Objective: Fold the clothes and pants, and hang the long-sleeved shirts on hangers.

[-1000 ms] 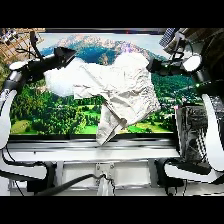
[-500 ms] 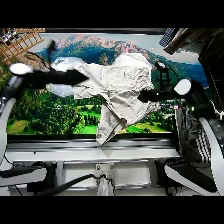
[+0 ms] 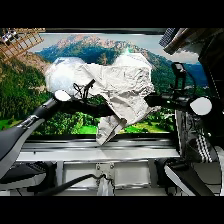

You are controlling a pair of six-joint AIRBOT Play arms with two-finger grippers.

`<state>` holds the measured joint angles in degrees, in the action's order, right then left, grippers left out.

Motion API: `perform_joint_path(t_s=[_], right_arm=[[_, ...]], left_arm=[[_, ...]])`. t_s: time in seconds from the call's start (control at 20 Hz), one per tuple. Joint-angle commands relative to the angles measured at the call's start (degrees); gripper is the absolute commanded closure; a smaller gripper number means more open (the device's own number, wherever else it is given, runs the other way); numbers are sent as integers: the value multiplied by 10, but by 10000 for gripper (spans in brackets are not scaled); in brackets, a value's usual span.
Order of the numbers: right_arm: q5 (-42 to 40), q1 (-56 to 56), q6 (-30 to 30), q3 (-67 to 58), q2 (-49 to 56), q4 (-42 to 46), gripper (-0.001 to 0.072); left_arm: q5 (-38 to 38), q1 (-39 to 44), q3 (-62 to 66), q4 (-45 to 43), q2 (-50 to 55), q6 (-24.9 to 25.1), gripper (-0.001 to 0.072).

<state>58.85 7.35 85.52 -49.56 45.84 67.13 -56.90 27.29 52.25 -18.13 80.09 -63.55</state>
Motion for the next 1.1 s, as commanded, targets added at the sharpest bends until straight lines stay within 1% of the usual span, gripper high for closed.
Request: perform_joint_path(t_s=[0.0, 0.1, 0.25, 0.35, 0.5, 0.55, 0.6, 0.7, 0.75, 0.8, 0.85, 0.9, 1.0, 1.05], right_arm=[[1, 1, 21, 2, -34, 11, 310], [1, 1, 25, 2, -40, 10, 310], [2, 1, 25, 2, -47, 10, 310], [3, 1, 25, 2, -54, 11, 310], [6, 1, 25, 2, -60, 11, 310], [6, 1, 25, 2, -62, 10, 310], [6, 1, 25, 2, -62, 11, 310], [6, 1, 25, 2, -62, 11, 310], [6, 1, 25, 2, -62, 11, 310], [6, 1, 25, 2, -62, 12, 310], [6, 1, 25, 2, -62, 18, 310], [8, 1, 25, 2, -62, 29, 310], [19, 1, 25, 2, -62, 68, 310], [25, 1, 25, 2, -62, 88, 310]], left_arm=[[58, 39, -6, 83, 35, -5, 219], [58, 54, -6, 107, 61, -6, 220], [69, 65, -6, 118, 95, -6, 221], [83, 65, -6, 127, 110, -6, 257], [115, 65, -1, 149, 123, -5, 259], [119, 65, 4, 162, 130, -5, 317], [119, 65, 9, 174, 136, -1, 422], [120, 65, 12, 199, 141, 16, 532], [114, 62, 13, 204, 140, 28, 647], [95, 56, 13, 203, 140, 41, 698], [63, 46, 13, 198, 139, 47, 699], [15, 29, 13, 182, 136, 46, 700], [-79, -21, 13, 119, 115, 35, 702], [-107, -52, 13, 79, 96, 20, 702]])
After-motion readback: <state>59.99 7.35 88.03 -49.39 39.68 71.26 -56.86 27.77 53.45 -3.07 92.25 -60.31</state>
